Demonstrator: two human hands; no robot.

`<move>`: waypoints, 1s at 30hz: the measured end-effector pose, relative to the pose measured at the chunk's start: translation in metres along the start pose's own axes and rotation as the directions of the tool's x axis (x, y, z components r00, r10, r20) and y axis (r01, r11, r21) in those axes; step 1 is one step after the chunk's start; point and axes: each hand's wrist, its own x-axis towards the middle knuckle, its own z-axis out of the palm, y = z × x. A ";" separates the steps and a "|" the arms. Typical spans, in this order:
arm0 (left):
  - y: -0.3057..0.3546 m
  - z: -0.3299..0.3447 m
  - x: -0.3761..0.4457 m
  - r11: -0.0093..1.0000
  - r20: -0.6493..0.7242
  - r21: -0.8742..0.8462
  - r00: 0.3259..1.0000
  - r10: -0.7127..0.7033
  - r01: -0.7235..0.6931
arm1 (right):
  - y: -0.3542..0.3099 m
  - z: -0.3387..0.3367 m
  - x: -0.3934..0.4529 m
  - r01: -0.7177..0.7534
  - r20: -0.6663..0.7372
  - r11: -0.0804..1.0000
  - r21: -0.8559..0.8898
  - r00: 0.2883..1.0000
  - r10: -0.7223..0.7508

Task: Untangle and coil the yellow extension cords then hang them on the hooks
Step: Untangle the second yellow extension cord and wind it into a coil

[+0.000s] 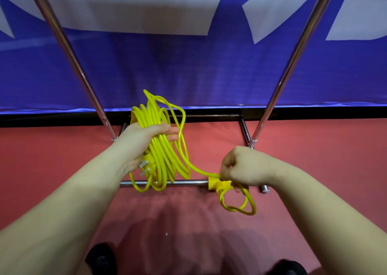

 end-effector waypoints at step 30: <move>-0.008 0.048 -0.029 0.979 0.409 0.188 0.900 -0.154 0.083 | 0.009 -0.018 0.015 0.411 -0.722 0.738 0.535 0.676 0.147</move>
